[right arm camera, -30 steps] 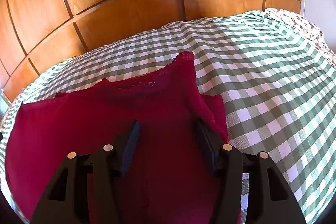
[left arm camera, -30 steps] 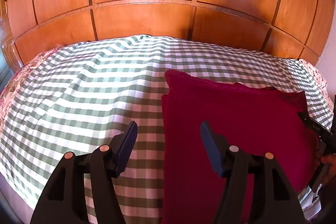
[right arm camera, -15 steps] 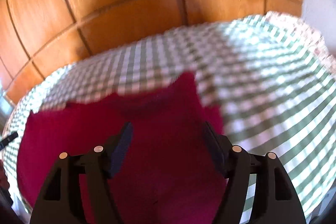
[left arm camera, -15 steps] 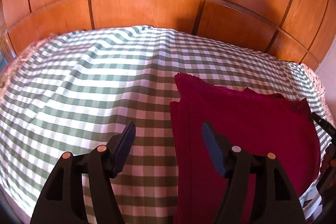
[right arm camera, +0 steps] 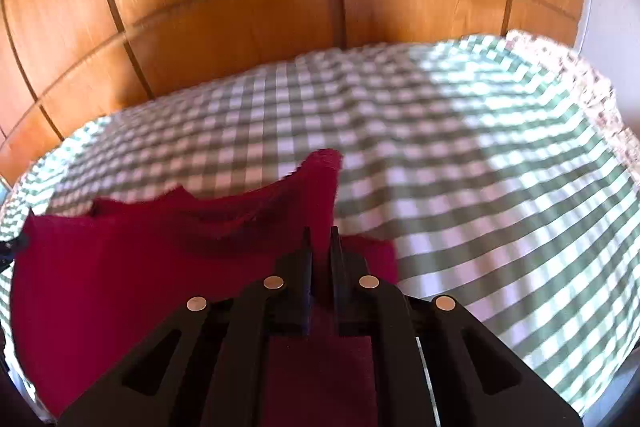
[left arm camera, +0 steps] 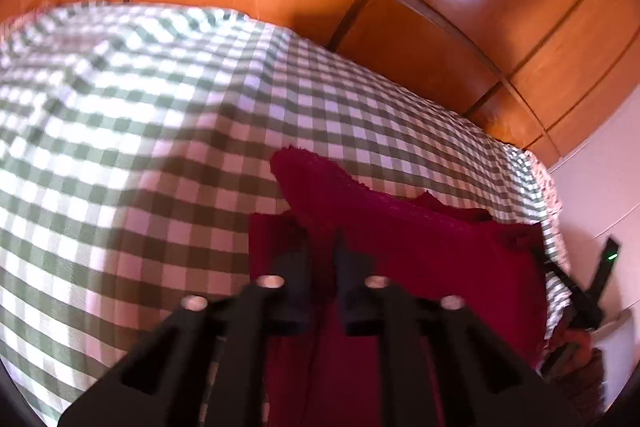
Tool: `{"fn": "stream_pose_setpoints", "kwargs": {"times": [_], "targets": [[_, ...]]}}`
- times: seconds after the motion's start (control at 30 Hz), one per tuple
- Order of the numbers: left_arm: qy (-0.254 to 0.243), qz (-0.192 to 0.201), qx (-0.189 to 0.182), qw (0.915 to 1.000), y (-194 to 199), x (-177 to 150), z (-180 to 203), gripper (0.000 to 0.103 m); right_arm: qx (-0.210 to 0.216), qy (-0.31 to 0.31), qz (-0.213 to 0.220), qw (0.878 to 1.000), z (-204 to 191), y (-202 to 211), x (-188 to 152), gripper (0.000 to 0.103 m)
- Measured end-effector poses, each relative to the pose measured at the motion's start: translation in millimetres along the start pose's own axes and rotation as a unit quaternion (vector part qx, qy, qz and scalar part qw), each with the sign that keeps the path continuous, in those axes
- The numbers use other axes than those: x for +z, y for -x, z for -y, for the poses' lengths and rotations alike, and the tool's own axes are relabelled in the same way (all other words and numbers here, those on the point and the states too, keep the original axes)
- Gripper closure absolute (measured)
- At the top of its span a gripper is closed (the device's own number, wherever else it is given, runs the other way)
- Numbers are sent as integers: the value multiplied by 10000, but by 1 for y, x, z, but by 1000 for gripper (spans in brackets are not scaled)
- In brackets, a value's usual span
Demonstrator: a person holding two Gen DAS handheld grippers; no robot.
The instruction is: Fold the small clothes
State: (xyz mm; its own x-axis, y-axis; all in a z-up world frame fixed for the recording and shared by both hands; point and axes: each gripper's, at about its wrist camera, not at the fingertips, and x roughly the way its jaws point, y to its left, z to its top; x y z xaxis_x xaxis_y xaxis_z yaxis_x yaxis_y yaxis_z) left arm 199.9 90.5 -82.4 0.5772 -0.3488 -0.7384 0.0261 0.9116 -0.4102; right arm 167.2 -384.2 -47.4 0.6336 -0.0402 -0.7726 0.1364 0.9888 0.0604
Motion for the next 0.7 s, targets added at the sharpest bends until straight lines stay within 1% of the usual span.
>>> {"fn": "stream_pose_setpoints", "kwargs": {"times": [0.03, 0.07, 0.1, 0.13, 0.17, 0.2, 0.23, 0.27, 0.33, 0.37, 0.4, 0.43, 0.47, 0.5, 0.53, 0.57, 0.6, 0.7], "targets": [[-69, 113, 100, 9999, 2, -1, 3, 96, -33, -53, 116, 9999, 4, 8, 1, 97], [-134, 161, 280, 9994, 1, -2, 8, 96, -107, -84, 185, 9997, 9, 11, 3, 97], [-157, 130, 383, 9991, -3, 0, 10, 96, -213, -116, 200, 9995, 13, 9, 3, 99], [-192, 84, 533, 9984, -10, 2, 12, 96, -274, -173, 123, 9994, 17, 3, 2, 99], [-335, 27, 873, 9956, -21, 3, 18, 96, -318, -315, -80, 9990, 24, -11, -1, 100], [-482, -71, 1094, 9928, -30, 2, 22, 96, -346, -419, -244, 9982, 26, -26, -6, 100], [-591, -214, 1259, 9900, -40, 0, 25, 95, -409, -407, -292, 9979, 25, -36, -10, 100], [-701, -248, 1468, 9864, -48, -3, 28, 92, -467, -387, -247, 9979, 23, -39, -11, 100], [-807, -151, 1645, 9830, -45, -5, 34, 90, -495, -479, -258, 9973, 23, -42, -9, 100], [-815, -103, 1748, 9812, -43, -5, 38, 83, -461, -544, -251, 9971, 24, -42, -8, 99], [-823, -32, 1859, 9791, -38, -6, 42, 74, -400, -581, -235, 9972, 26, -41, -9, 96], [-821, 39, 1891, 9785, -32, -7, 43, 72, -333, -605, -216, 9974, 27, -40, -9, 94], [-815, 183, 1857, 9791, -19, -9, 46, 70, -302, -649, -192, 9973, 30, -37, -9, 86], [-833, 281, 1859, 9786, -11, -11, 49, 66, -350, -680, -180, 9969, 31, -34, -8, 57], [-868, 380, 1874, 9777, -2, -14, 51, 65, -454, -738, -145, 9961, 32, -29, -6, 36], [-899, 498, 1878, 9768, 8, -16, 55, 64, -456, -861, 26, 9952, 34, -19, -5, 20], [-895, 582, 1853, 9769, 16, -19, 56, 63, -443, -917, 240, 9945, 33, -6, -6, 20], [-872, 765, 1757, 9776, 37, -25, 57, 62, -348, -663, 391, 9964, 15, 15, -3, 20]]}}
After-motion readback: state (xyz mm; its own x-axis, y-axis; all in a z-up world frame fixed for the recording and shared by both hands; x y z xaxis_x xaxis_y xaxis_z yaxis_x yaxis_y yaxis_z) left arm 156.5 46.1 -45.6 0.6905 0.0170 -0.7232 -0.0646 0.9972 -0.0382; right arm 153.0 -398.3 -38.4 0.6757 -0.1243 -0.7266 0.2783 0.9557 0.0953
